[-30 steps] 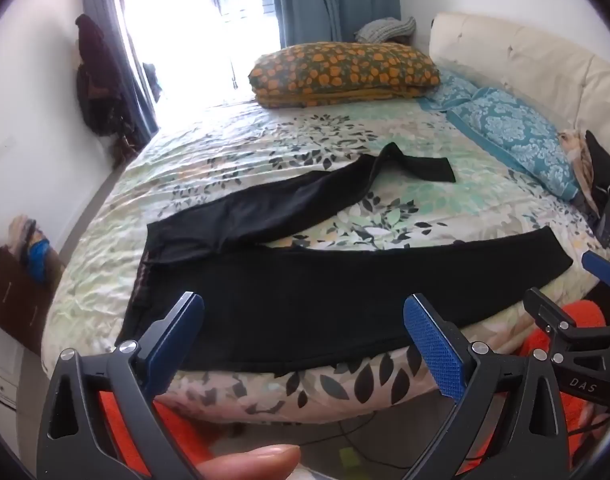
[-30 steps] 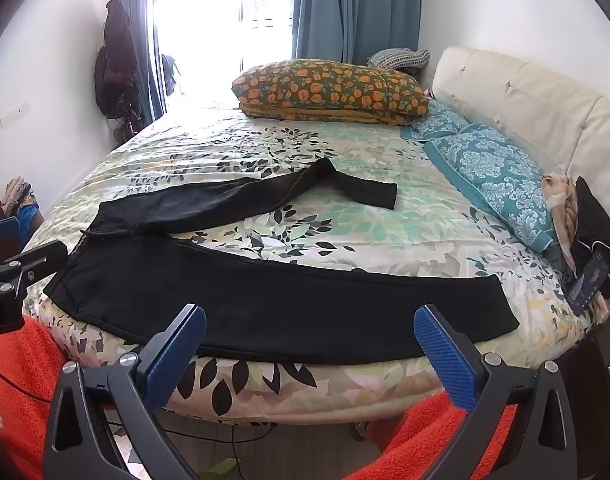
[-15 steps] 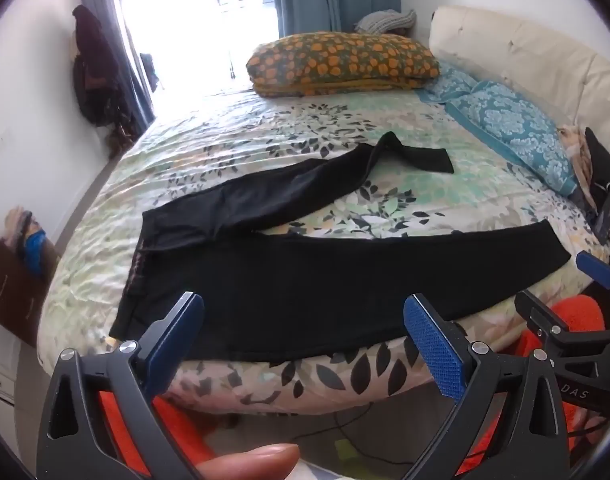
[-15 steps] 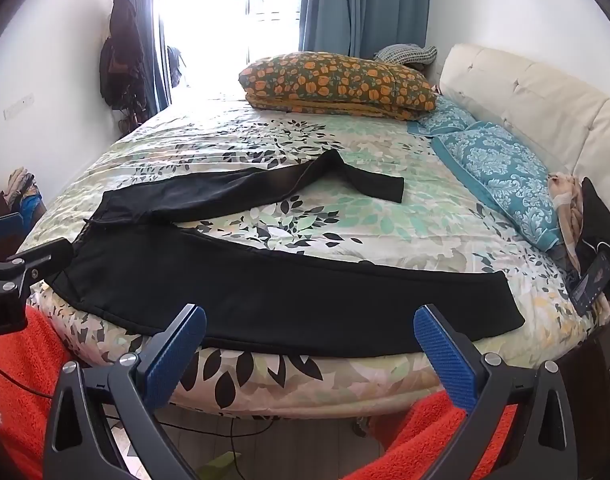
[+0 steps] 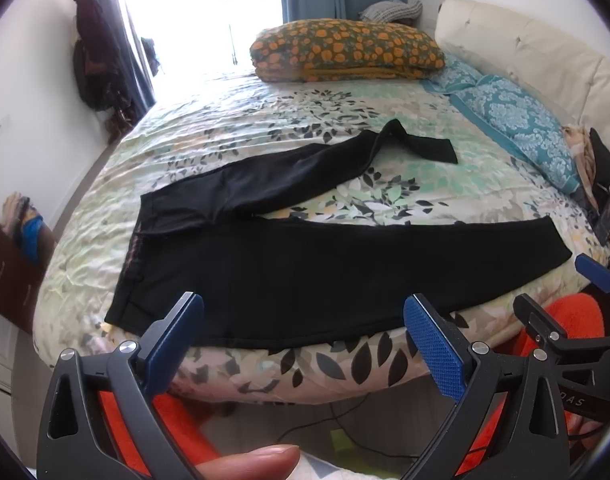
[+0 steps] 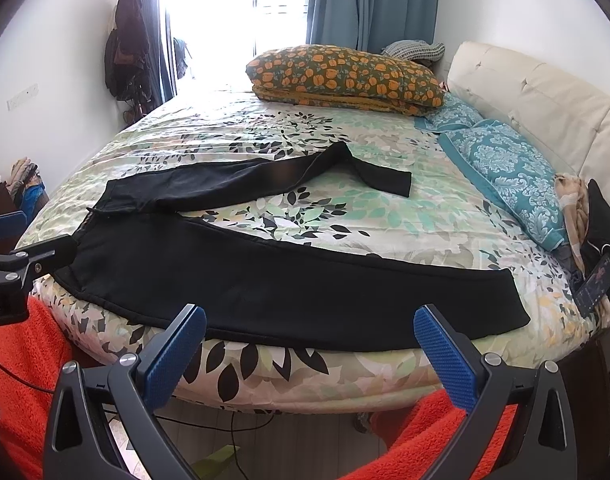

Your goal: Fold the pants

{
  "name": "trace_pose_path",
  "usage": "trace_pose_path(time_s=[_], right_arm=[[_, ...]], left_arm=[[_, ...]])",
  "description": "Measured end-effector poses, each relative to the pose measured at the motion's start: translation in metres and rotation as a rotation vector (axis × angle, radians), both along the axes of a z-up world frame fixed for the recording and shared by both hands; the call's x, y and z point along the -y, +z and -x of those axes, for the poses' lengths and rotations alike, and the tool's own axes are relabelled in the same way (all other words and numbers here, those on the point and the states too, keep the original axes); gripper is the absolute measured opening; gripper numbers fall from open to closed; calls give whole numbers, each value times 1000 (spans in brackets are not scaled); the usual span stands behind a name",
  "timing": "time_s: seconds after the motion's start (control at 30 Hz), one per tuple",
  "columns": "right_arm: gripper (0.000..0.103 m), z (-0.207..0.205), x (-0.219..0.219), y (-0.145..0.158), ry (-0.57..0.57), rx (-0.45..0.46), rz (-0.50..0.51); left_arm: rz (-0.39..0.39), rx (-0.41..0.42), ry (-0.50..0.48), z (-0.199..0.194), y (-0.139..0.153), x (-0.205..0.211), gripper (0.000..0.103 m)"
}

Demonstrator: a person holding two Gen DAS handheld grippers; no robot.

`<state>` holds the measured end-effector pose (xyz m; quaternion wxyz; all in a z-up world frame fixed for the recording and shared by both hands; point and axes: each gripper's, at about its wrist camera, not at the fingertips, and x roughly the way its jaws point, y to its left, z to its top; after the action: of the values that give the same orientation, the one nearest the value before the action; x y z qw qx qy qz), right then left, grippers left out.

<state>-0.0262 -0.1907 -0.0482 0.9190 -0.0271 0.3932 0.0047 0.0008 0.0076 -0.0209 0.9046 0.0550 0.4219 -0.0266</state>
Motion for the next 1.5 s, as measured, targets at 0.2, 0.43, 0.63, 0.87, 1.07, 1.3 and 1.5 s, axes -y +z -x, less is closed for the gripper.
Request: trace_pose_path(time_s=[0.2, 0.43, 0.63, 0.87, 1.07, 1.3, 1.5], right_arm=[[103, 1, -1, -1, -1, -2, -1], [103, 1, -1, -2, -1, -3, -1], [103, 1, 0, -2, 1, -2, 0], [103, 2, 0, -2, 0, -4, 0], [103, 2, 0, -2, 1, -3, 0], [103, 3, 0, -3, 1, -5, 0], [103, 4, -1, -7, 3, -12, 0]], left_arm=[[2, -7, -1, 0, -1, 0, 101], [6, -15, 1, -1, -2, -2, 101], [10, -14, 4, 0, -1, -3, 101], [13, -24, 6, 0, -2, -4, 101], [14, -23, 6, 0, -2, -4, 101], [14, -26, 8, 0, -3, -4, 101], [15, -27, 8, 1, -3, -4, 101]])
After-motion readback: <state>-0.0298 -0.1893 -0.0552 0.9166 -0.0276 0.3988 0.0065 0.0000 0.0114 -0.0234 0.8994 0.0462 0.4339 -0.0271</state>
